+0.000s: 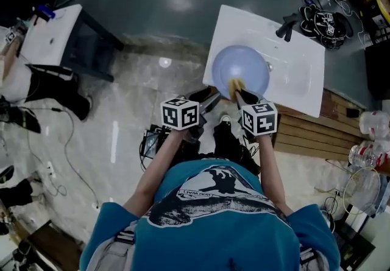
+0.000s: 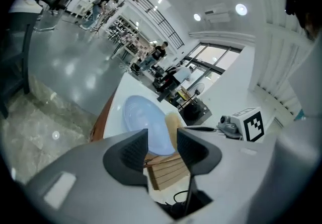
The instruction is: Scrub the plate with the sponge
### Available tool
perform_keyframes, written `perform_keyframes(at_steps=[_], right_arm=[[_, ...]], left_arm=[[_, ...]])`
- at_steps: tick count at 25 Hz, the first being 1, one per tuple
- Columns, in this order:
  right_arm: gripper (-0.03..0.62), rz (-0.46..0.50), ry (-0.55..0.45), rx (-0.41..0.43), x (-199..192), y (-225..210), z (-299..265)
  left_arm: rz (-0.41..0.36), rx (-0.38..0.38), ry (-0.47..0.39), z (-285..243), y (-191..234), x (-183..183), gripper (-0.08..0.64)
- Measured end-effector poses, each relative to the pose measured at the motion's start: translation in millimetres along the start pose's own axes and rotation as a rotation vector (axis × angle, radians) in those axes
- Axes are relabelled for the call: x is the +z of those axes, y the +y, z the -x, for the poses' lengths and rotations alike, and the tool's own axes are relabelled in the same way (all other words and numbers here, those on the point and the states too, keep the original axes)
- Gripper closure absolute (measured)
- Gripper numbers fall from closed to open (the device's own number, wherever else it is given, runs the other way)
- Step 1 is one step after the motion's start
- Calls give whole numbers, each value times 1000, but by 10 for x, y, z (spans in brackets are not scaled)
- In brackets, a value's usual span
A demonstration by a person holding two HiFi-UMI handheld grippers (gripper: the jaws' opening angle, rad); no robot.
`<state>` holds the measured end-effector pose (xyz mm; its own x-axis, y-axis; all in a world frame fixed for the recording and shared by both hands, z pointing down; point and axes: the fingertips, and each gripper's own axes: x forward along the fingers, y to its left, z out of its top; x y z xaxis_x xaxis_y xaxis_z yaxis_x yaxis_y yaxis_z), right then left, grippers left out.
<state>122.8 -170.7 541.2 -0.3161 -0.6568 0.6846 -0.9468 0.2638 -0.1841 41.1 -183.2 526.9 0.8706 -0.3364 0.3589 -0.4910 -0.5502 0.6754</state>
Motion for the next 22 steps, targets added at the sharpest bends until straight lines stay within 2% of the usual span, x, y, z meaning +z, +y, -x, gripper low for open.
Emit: perform_keyframes(at_steps=[6, 12, 18, 22], right_arm=[[560, -89, -109, -37, -6, 526, 210], [560, -180, -155, -106, -188, 912, 375], [560, -219, -165, -150, -380, 982, 595], [560, -242, -163, -168, -474, 947, 708]], left_arm=[[-128, -139, 31, 448, -256, 53, 379], [-255, -209, 127, 799, -348, -156, 387], [-357, -257, 172, 899, -561, -376, 400], [-378, -285, 178, 880, -685, -416, 408]])
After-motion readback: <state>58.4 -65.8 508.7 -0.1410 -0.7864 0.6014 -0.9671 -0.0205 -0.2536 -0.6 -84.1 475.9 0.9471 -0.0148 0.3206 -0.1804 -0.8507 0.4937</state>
